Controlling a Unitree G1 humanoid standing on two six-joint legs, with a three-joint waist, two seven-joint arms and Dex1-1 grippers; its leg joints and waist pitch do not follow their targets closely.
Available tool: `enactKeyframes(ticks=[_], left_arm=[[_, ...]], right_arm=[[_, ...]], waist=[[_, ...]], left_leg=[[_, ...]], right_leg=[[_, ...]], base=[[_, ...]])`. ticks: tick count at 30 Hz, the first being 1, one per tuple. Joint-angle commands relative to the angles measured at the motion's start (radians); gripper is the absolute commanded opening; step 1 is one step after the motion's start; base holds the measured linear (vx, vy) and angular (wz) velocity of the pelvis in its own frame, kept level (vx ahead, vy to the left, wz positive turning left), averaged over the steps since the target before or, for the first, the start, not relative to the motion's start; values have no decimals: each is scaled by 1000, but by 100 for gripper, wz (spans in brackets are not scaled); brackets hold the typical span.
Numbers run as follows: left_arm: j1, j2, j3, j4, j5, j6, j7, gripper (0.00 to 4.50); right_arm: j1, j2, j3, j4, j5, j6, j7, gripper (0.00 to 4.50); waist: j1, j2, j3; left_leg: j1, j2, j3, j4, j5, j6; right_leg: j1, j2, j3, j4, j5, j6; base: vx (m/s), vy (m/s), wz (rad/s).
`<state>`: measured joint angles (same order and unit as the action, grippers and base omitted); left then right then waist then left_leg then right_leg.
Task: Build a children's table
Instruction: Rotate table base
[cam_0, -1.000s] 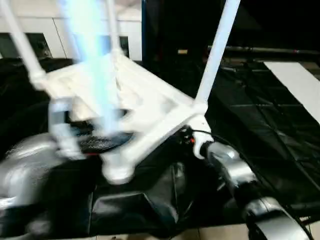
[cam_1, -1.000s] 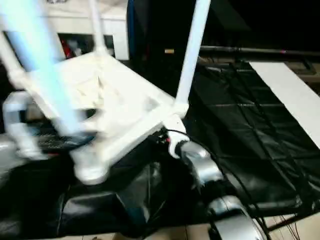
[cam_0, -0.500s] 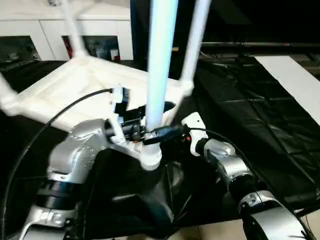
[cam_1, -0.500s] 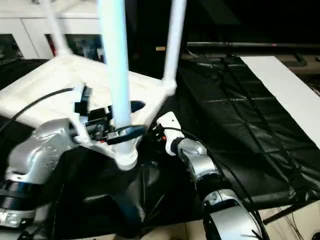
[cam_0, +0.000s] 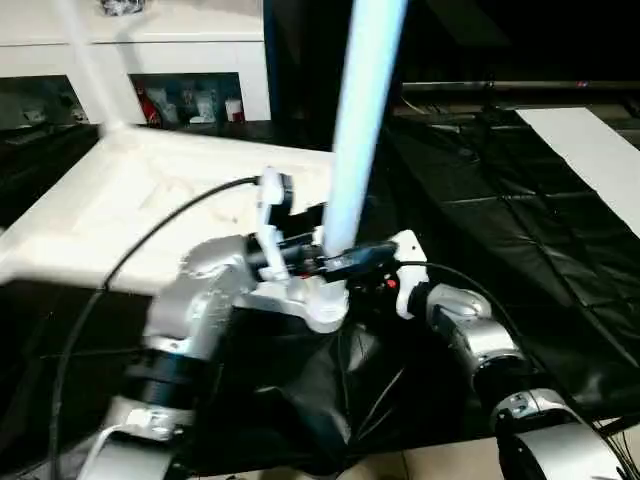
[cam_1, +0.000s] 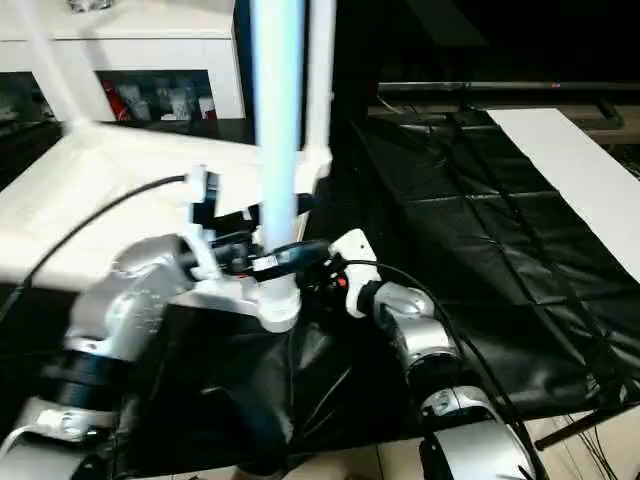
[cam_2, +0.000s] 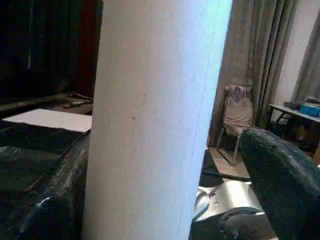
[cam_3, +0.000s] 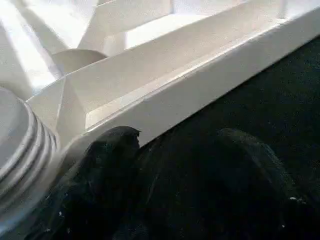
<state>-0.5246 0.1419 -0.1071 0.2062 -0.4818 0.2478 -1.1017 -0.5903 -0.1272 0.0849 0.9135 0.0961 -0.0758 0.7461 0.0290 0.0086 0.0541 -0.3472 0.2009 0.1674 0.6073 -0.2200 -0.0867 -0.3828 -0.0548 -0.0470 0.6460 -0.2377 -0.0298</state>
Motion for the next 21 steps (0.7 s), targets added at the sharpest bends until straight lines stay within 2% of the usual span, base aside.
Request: enactKeyframes(ticks=[1,3,4,5,7,9,12,14,18,21], left_arm=[[-41,-61,-125,20,38,-5,11,444],[-61,-67,-123,75,93,-52,61,444],[-74,-64,-120,111,129,-84,94,444],[-90,-47,-113,153,167,-111,128,444],[-100,-37,-107,183,192,-129,148,444],[-104,-18,-98,206,207,-147,148,444],[-94,31,-79,221,208,-149,96,444],[-82,64,-74,214,200,-133,58,444],[-33,185,-106,188,209,-78,-90,444],[-32,232,-131,232,246,-107,-133,444]], right_arm=[[-13,71,70,-44,6,-33,87,314],[-20,61,61,-24,-15,-52,32,314],[-26,54,51,-10,-27,-66,-9,314],[-31,41,32,-1,-26,-72,-34,314],[-33,32,19,3,-23,-75,-46,314],[-29,14,9,-6,-18,-76,-38,314],[-10,-30,-6,-46,-8,-69,3,314],[2,-56,-13,-71,-1,-66,27,314],[53,-136,-8,-146,-7,-59,97,314],[78,-165,-1,-182,-15,-59,119,314]], waist=[[4,25,-70],[3,28,-70],[2,26,-70],[0,26,-68],[-1,24,-69],[-1,22,-70],[1,26,-74],[4,30,-73],[8,36,-70],[10,43,-69]], left_leg=[[-4,26,-4,-59,-71,63],[-7,26,-6,-59,-64,66],[-3,25,-4,-59,-75,64],[-4,24,-6,-60,-81,61],[-4,22,-5,-59,-91,58],[-9,21,-6,-58,-70,67],[-12,20,-5,-53,-28,90],[-13,21,-4,-51,-7,110],[-12,22,-1,-50,-12,126],[-7,23,1,-53,-48,105]], right_leg=[[66,-69,42,-67,147,-305],[67,-70,42,-67,151,-302],[64,-69,42,-69,134,-298],[66,-69,42,-71,114,-292],[66,-70,43,-74,89,-284],[69,-71,44,-74,93,-280],[71,-68,44,-65,164,-291],[67,-69,43,-62,199,-301],[62,-65,41,-63,168,-287],[57,-67,40,-71,87,-279]], base=[[0,0,0],[0,0,0],[0,0,0],[0,0,0],[0,0,0],[0,0,0],[0,0,0],[0,0,0],[0,0,0],[0,0,0]])
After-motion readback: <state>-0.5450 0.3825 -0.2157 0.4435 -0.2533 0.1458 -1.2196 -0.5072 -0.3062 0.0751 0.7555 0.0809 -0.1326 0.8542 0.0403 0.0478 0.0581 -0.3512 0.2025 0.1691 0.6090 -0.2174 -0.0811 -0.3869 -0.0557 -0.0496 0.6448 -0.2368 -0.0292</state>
